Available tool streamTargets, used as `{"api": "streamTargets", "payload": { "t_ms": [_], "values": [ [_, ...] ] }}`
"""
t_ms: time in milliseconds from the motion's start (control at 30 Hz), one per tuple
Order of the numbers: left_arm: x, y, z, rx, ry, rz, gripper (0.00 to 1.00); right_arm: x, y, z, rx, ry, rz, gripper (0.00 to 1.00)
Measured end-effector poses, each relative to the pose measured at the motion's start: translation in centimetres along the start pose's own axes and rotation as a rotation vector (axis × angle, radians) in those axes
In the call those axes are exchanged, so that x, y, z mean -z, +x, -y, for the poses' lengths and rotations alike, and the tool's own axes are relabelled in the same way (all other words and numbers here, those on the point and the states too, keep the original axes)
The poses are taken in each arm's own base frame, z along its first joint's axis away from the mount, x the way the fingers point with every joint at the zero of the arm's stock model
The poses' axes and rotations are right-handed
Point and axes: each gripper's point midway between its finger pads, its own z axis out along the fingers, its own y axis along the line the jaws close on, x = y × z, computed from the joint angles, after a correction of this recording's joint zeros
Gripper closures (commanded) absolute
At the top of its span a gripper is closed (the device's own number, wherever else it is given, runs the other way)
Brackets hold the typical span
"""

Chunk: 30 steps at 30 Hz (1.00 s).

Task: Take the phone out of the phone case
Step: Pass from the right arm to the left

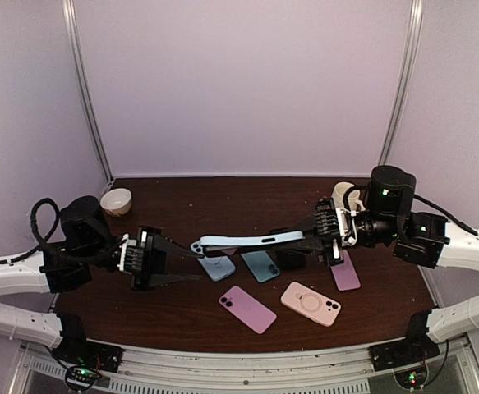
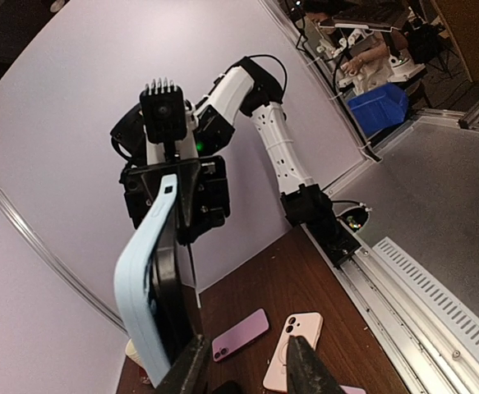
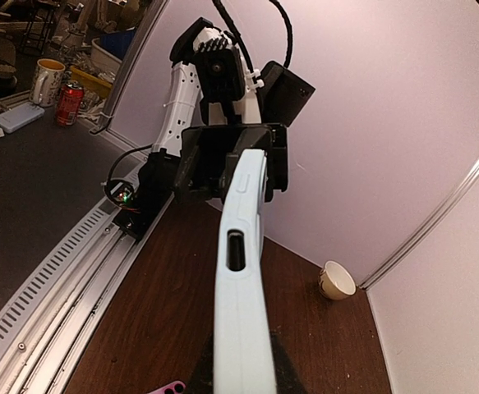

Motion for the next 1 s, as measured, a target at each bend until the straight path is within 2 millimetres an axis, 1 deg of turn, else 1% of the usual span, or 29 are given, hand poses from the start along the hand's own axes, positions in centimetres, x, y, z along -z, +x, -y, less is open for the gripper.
{"api": "streamTargets", "payload": {
  "t_ms": [400,600,1000],
  "values": [
    [0.02,0.12,0.02,0.003,0.000,-0.006,0.67,-0.02,-0.16,-0.11,0.001,-0.006,0.007,1.00],
    [0.19,0.03,-0.43,-0.005,-0.027,-0.015,0.67,-0.06,-0.29,-0.44,0.000,-0.021,0.014,1.00],
    [0.13,0.30,-0.47,-0.003,-0.030,-0.024,0.67,-0.21,-0.18,-0.48,-0.005,-0.025,0.015,1.00]
  ]
}}
